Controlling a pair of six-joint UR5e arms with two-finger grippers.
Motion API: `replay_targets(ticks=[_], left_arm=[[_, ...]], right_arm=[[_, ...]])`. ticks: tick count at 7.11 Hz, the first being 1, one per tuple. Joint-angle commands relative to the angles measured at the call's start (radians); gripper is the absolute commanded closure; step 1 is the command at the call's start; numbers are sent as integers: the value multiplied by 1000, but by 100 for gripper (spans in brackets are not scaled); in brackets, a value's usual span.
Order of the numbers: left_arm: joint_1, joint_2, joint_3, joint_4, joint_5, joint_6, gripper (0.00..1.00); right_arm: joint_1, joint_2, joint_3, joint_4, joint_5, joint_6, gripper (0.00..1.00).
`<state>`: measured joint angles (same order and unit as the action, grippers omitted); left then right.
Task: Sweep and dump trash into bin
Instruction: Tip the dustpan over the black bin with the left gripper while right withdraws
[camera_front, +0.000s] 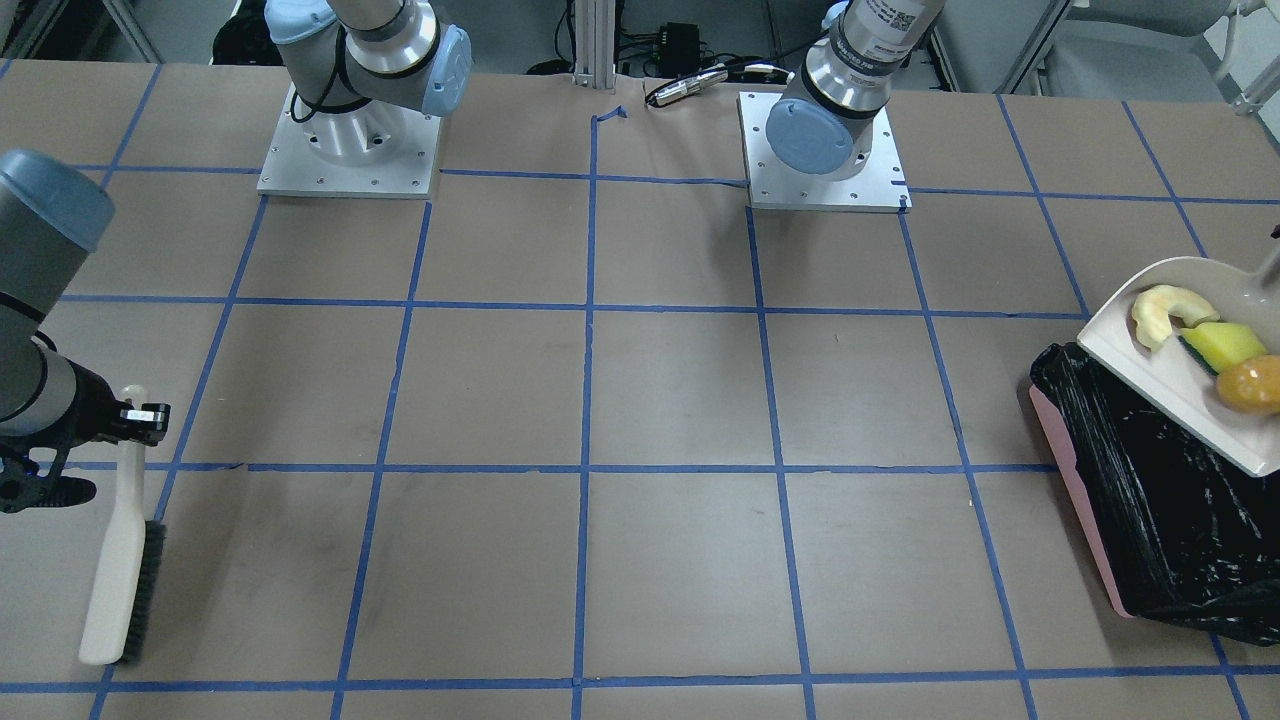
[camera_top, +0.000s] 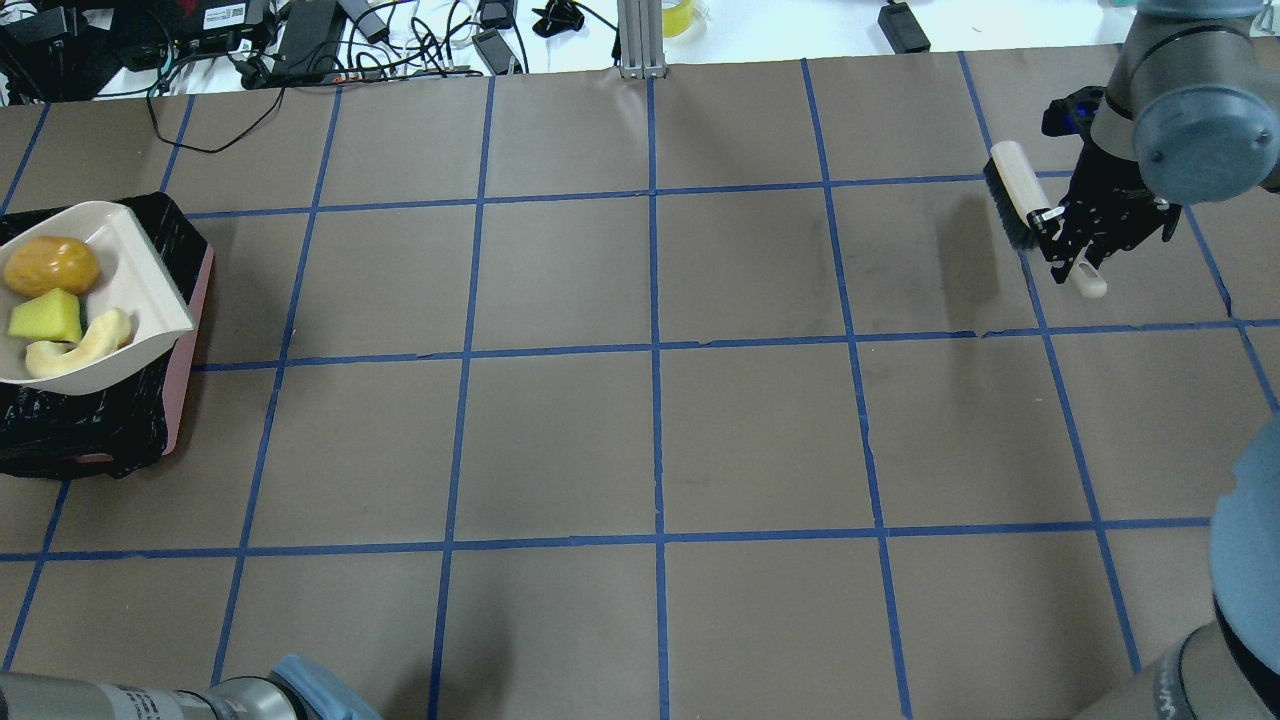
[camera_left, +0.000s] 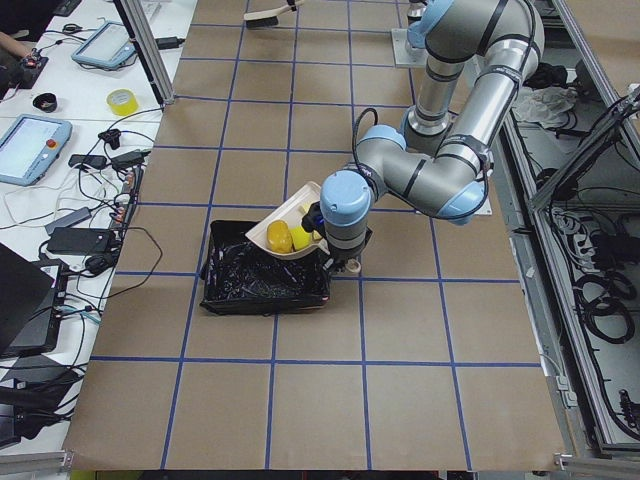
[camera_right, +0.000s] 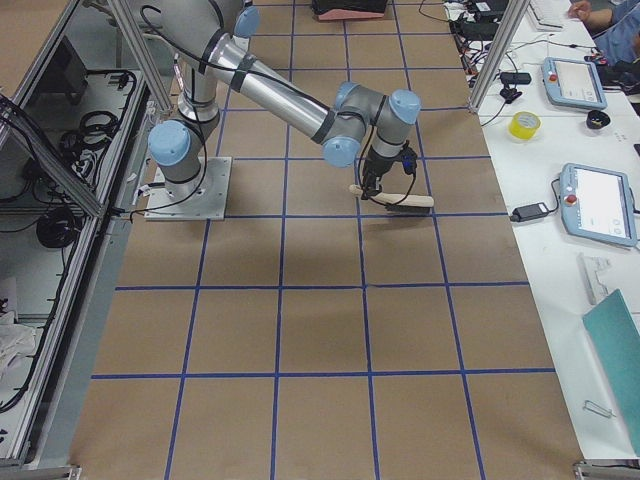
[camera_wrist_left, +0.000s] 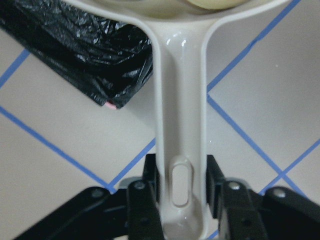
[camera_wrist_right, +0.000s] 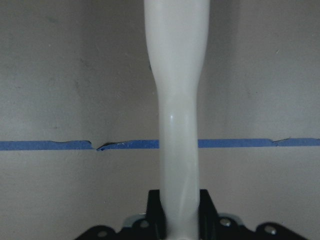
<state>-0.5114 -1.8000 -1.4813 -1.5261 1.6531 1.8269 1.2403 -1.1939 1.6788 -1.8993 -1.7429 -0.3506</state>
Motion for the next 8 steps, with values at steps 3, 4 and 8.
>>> replay_targets(ticks=[3, 4, 8], left_arm=[[-153, -47, 96, 153, 349, -47, 100], [-220, -51, 87, 156, 432, -41, 100], [-303, -55, 65, 243, 617, 67, 100]], right_arm=[[1, 7, 27, -79, 9, -25, 18], [1, 7, 25, -90, 8, -31, 15], [1, -3, -1, -118, 5, -30, 0]])
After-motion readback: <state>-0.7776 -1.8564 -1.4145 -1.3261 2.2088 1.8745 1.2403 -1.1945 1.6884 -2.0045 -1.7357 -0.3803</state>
